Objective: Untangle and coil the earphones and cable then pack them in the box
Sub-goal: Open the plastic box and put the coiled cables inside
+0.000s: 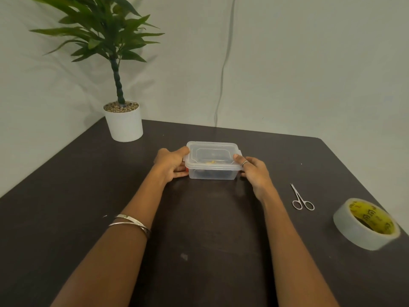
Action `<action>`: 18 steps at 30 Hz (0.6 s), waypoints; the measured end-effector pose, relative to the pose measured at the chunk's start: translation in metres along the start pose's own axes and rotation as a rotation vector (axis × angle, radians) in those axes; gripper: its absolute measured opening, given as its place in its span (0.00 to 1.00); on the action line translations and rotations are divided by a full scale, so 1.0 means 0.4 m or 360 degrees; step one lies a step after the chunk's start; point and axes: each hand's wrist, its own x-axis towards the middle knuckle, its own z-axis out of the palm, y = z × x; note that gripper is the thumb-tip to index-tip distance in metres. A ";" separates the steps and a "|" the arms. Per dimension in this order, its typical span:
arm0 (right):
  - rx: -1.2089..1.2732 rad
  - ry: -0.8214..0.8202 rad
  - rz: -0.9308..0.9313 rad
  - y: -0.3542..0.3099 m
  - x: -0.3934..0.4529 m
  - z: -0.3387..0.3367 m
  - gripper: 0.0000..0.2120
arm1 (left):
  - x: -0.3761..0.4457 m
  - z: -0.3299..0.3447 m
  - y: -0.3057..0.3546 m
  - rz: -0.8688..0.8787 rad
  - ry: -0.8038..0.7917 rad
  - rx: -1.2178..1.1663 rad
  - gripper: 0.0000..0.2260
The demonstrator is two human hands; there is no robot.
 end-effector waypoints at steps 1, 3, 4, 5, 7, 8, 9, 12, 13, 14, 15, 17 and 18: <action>-0.0027 0.0031 -0.0011 -0.001 -0.004 0.003 0.34 | -0.001 0.001 -0.002 0.0005 0.0014 -0.0013 0.28; -0.0041 0.0105 -0.0041 0.000 -0.007 0.010 0.21 | -0.002 0.008 -0.011 0.0031 0.0092 -0.0052 0.29; -0.0034 0.0134 -0.0051 -0.003 -0.010 0.015 0.17 | -0.003 0.014 -0.017 0.0051 0.0149 -0.0059 0.30; -0.0019 0.0156 -0.0051 -0.006 -0.012 0.019 0.16 | -0.005 0.020 -0.020 0.0070 0.0210 -0.0045 0.29; -0.0005 0.0185 -0.0018 -0.011 -0.014 0.026 0.21 | -0.009 0.031 -0.027 0.0106 0.0305 0.0002 0.26; 0.0000 0.0195 -0.0002 -0.012 -0.014 0.029 0.24 | -0.013 0.036 -0.030 0.0126 0.0337 0.0022 0.24; 0.0012 0.0200 0.0016 -0.012 -0.012 0.031 0.26 | -0.017 0.040 -0.031 0.0150 0.0364 0.0043 0.21; 0.0061 0.0184 0.0080 -0.018 -0.013 0.031 0.24 | -0.023 0.047 -0.035 0.0220 0.0461 0.0114 0.16; 0.0084 0.0173 0.0102 -0.019 -0.011 0.029 0.23 | -0.025 0.048 -0.037 0.0238 0.0497 0.0113 0.14; 0.0120 0.0173 0.0111 -0.020 -0.009 0.028 0.22 | -0.026 0.049 -0.041 0.0256 0.0522 0.0101 0.12; 0.0161 0.0183 0.0111 -0.020 -0.009 0.027 0.20 | -0.026 0.051 -0.047 0.0285 0.0543 0.0092 0.12; 0.0234 0.0260 0.0061 -0.019 -0.018 0.035 0.17 | -0.028 0.057 -0.063 0.0395 0.0570 0.0101 0.14; 0.0243 0.0325 0.0007 -0.017 -0.026 0.043 0.17 | -0.029 0.060 -0.071 0.0459 0.0582 0.0098 0.15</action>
